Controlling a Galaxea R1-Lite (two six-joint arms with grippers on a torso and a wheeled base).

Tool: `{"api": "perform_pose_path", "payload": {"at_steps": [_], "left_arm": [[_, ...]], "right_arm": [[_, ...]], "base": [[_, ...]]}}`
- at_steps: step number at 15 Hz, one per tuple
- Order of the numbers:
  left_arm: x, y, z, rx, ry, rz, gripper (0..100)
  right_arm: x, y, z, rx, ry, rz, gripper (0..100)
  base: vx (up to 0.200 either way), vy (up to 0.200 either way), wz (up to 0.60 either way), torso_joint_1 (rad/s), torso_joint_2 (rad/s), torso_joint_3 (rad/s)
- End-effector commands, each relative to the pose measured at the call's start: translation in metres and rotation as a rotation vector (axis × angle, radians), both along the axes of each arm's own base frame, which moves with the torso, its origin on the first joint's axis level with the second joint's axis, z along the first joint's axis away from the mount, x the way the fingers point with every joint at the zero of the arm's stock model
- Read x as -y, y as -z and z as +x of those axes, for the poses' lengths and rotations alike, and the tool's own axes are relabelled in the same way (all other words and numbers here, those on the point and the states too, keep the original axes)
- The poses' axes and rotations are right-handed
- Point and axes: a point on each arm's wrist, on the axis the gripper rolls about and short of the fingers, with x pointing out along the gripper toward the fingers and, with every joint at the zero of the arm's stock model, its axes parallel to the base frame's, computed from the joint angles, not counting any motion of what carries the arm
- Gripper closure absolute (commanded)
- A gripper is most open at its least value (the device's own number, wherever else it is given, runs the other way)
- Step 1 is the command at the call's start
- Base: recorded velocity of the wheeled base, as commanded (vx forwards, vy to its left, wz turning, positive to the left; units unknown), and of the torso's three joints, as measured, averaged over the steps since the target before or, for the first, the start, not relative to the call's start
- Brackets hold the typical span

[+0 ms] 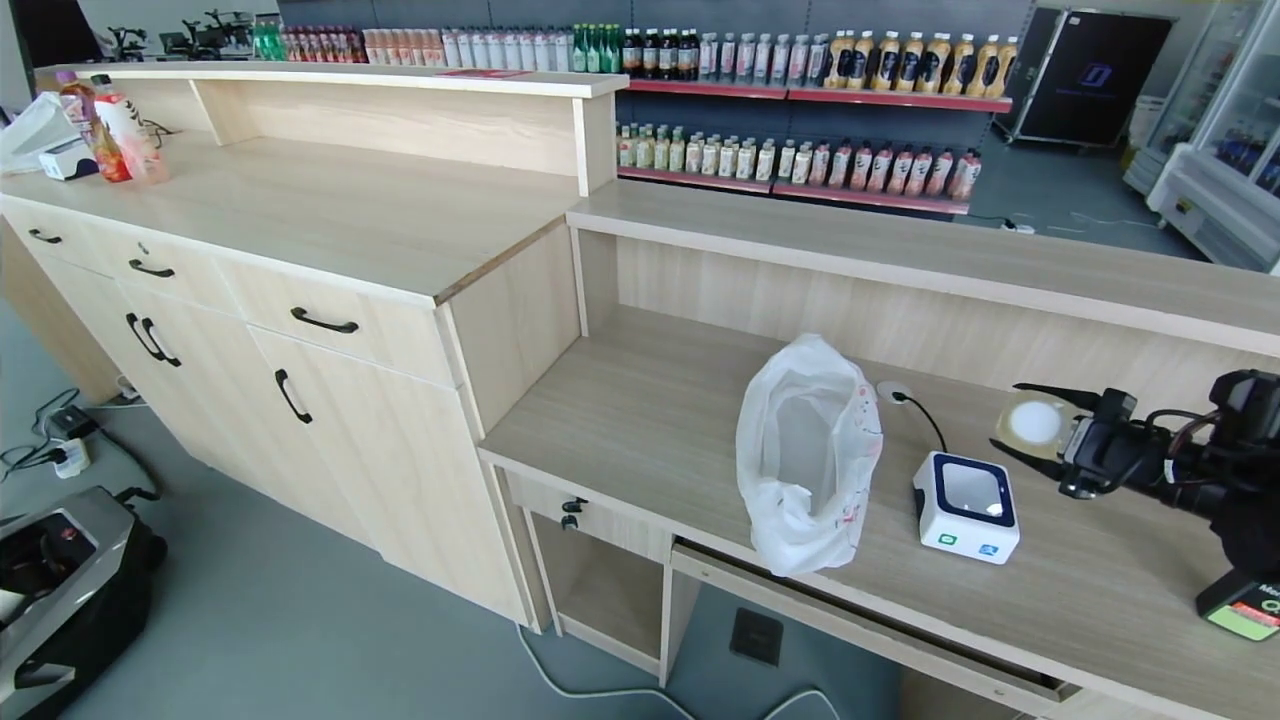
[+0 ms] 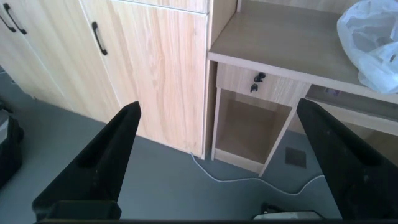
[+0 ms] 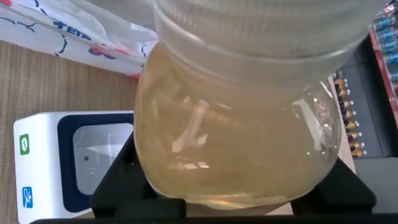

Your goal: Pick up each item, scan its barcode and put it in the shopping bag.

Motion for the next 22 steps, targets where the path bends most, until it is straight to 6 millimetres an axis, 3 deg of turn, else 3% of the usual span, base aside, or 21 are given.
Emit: {"api": "perform_pose_path", "payload": {"at_steps": [1, 22], "left_arm": [[0.0, 0.0, 0.0, -0.002, 0.0, 0.0, 0], [0.0, 0.0, 0.0, 0.0, 0.0, 0.0, 0]], "right_arm": [[-0.001, 0.007, 0.001, -0.023, -0.01, 0.008, 100], [-0.013, 0.037, 0.026, -0.003, -0.092, -0.035, 100]], "base": [[0.0, 0.0, 0.0, 0.0, 0.0, 0.0], [0.0, 0.0, 0.0, 0.0, 0.0, 0.0]]}}
